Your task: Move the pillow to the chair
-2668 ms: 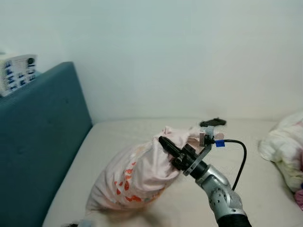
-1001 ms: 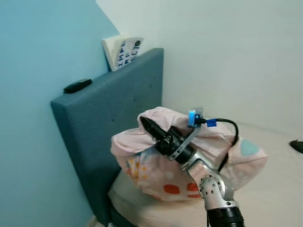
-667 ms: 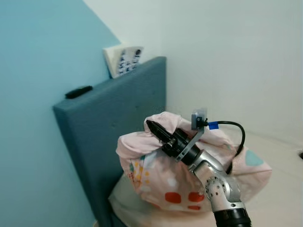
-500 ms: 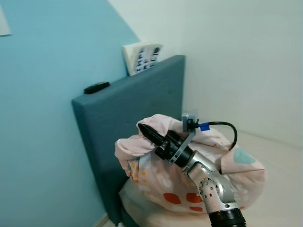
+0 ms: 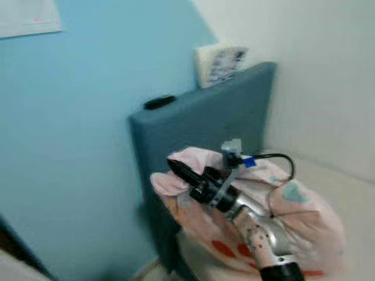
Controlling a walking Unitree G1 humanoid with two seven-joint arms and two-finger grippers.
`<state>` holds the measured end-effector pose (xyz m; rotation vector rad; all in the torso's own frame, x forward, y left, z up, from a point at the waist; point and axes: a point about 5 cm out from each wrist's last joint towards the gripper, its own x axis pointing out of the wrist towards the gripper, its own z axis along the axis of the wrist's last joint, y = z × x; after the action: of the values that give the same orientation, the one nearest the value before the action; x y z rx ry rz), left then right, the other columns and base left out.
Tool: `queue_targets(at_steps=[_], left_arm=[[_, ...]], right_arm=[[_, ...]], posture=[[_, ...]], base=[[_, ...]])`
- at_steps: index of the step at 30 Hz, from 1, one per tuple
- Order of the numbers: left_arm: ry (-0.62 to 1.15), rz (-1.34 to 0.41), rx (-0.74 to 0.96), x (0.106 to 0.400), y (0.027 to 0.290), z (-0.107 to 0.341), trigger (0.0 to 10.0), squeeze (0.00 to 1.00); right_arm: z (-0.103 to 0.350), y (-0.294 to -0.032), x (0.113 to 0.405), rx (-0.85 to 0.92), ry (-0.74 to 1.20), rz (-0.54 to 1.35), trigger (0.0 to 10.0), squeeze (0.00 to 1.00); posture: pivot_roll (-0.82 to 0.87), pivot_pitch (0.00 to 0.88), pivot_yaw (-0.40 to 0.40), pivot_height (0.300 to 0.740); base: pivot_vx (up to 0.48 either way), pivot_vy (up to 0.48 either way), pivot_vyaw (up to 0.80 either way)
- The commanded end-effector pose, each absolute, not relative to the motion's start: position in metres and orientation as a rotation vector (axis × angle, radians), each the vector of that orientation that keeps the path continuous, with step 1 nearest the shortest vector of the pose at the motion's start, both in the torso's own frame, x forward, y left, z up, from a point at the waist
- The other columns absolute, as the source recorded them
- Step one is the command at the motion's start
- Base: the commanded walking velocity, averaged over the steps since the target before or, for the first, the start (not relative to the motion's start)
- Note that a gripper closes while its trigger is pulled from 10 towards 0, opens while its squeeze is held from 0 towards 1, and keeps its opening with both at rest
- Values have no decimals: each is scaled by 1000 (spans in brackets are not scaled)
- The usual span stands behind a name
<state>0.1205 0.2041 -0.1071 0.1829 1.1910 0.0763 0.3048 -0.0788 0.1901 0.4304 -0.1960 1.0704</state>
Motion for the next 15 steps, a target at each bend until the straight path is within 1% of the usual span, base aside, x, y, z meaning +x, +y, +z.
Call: queue_targets(at_steps=[1,8,10,11,15], left_arm=[[1180,72,186,124,205,-106,10000,0],[1180,72,179,125,203,-106,10000,0],[1179,71,172,126,202,-106,10000,0],[1177,69,165,126,201,-106,10000,0],[1176,67,160,126,200,-106,10000,0]], right_arm=[[200,-74,300,462,-245,1129,10000,0],[194,-67,292,451,-203,1202,10000,0],[180,-61,282,399,-106,1293,10000,0],[167,-59,269,347,-23,1390,10000,0],[164,-59,263,330,1,1434,10000,0]], posture=[[-111,21,20,740],[-113,18,17,740],[-113,17,15,740],[-113,17,14,740],[-113,17,14,740]], base=[[0,0,781],[0,0,776],[0,0,781],[0,0,531],[0,0,531]])
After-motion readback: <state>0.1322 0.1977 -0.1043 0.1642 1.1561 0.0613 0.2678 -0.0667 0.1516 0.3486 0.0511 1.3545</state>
